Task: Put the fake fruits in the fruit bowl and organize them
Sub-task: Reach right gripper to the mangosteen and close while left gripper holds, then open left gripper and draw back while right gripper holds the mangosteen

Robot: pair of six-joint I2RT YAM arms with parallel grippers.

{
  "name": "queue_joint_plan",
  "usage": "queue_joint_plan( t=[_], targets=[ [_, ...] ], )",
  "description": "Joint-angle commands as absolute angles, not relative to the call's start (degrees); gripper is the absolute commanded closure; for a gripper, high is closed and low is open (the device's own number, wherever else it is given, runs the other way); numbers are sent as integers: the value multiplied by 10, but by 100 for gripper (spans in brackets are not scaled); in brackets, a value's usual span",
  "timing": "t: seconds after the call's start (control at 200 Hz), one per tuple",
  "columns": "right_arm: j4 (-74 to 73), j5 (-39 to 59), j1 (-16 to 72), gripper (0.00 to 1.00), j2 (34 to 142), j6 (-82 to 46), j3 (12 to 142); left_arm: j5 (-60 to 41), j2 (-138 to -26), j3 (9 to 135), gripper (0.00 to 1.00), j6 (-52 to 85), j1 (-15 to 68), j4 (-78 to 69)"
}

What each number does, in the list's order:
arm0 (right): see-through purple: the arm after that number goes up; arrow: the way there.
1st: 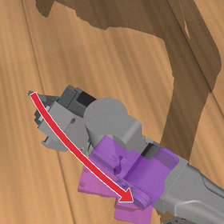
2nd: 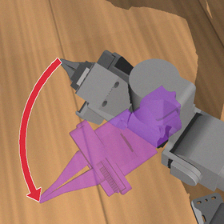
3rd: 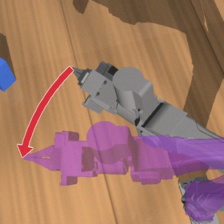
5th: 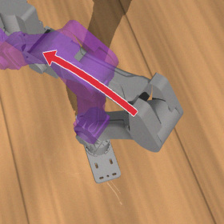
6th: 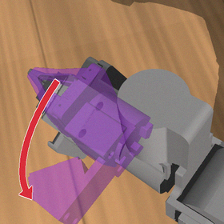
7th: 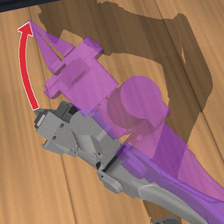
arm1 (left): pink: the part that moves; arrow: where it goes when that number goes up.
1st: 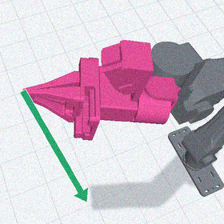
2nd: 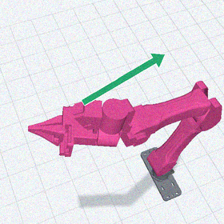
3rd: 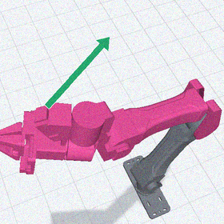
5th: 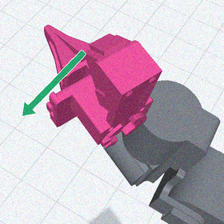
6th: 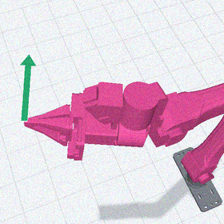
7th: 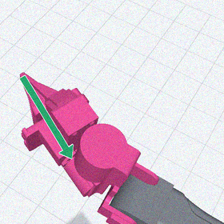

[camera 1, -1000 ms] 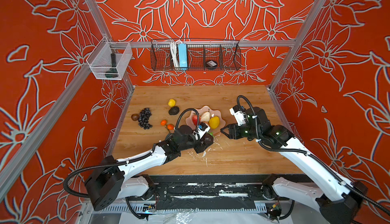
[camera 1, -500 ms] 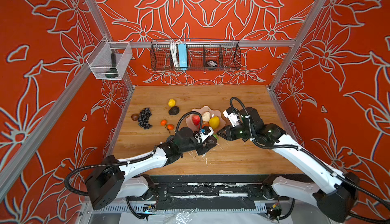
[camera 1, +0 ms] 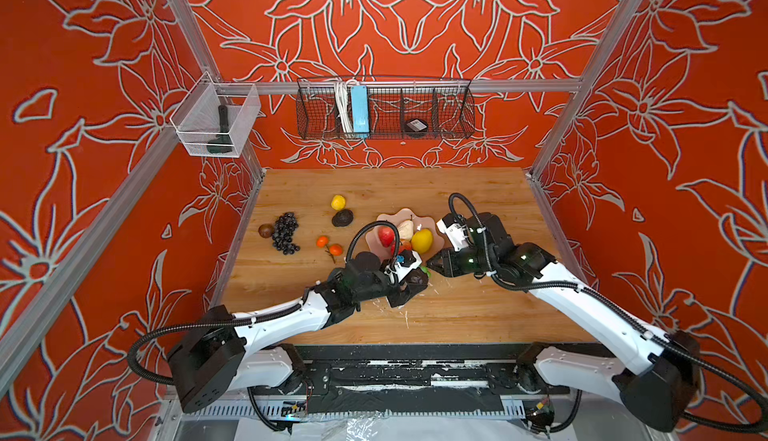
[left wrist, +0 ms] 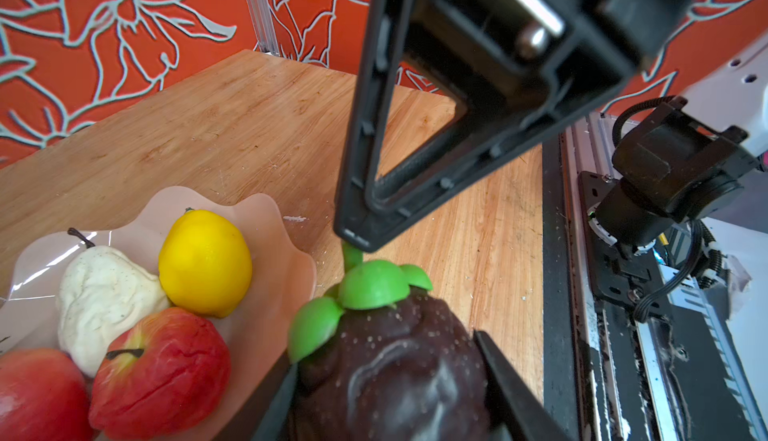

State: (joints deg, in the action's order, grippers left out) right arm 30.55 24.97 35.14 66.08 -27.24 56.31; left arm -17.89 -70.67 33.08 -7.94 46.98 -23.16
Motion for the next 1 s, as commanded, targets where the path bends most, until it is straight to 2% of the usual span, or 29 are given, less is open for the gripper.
queue_joint_plan(
  t=[0.0, 0.34, 0.686, 0.871, 0.966, 0.996],
  targets=[
    [289, 238, 356, 73, 665, -275, 554, -185, -698, 331, 52, -85, 475, -250],
    [254, 279, 356, 75, 677, -305, 540, -190, -699, 328, 52, -72, 477, -274],
    [256, 280, 357, 92, 672, -304, 537, -156, -705, 332, 49, -76, 478, -282],
    [276, 253, 357, 96, 671, -281, 550, -136, -708, 331, 31, -67, 478, -279],
    [299, 215, 357, 98, 673, -258, 568, -115, -700, 326, 10, -51, 478, -271],
    [303, 195, 356, 98, 672, -250, 572, -111, -695, 323, 6, -45, 478, -270]
  ],
)
